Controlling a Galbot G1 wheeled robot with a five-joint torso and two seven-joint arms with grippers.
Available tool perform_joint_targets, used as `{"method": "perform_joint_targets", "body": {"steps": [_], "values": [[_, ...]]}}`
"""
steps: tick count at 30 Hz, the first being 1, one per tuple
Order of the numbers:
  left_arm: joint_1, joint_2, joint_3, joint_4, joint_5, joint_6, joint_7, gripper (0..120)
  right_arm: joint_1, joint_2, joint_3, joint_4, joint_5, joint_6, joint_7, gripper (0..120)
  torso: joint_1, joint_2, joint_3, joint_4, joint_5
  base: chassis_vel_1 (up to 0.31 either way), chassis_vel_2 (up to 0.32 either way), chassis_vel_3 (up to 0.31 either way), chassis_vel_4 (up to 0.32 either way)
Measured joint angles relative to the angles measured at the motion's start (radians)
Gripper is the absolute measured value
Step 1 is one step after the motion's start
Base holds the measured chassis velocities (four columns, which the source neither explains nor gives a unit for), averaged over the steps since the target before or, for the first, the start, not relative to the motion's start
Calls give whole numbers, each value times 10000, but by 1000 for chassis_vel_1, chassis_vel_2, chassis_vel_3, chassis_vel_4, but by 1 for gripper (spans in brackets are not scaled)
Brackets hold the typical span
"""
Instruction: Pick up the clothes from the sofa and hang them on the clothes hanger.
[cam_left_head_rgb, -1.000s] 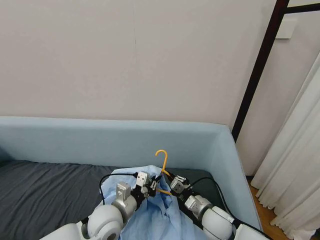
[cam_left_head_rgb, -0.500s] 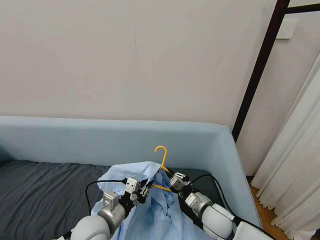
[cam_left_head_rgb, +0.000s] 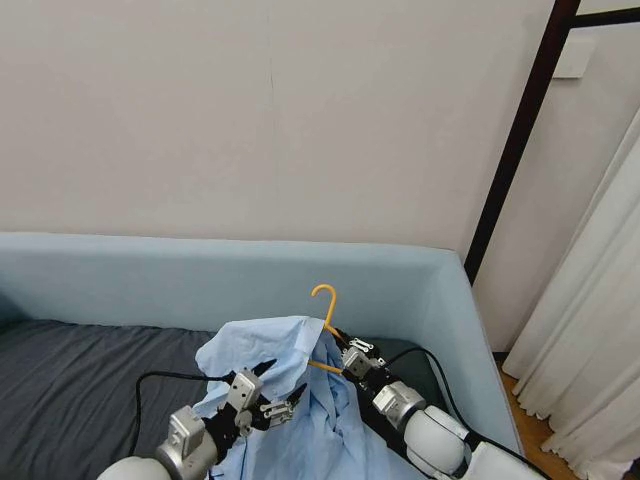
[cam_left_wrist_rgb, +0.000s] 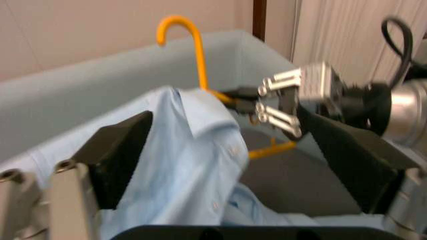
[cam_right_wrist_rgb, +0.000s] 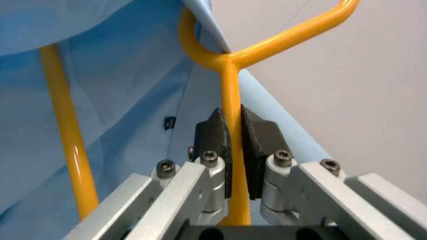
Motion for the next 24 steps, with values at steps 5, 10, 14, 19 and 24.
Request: {"method": "perform_joint_targets", "body": {"steps": [5,10,14,19,24], "values": [[-626,362,-8,681,-331,-250,99,100,13,74,9,-100,-279,199,58,4,1,0,2,1,-2,0,0,0,0],[-1439,995,190,1849,-749,-677,1133,99,-14,155,176,-275,-931,658,100,4,0,0,2,3,-3,0,0,0,0],[-2195,1154,453,2429,-1026,-860,1911,100,-91,389,441,-467,-1828,1126,104,4,1,0,2,3,-2,0,0,0,0],[-2661,1343,564,2716,-1386,-990,2818,100,-192,389,475,-536,-2351,1369,98,4,0,0,2,3,-1,0,0,0,0],[-3540,1699,1123,3374,-1970,-1174,4785,100,-294,265,557,-635,-2890,1701,90,4,0,0,1,3,-1,0,0,0,0]]}}
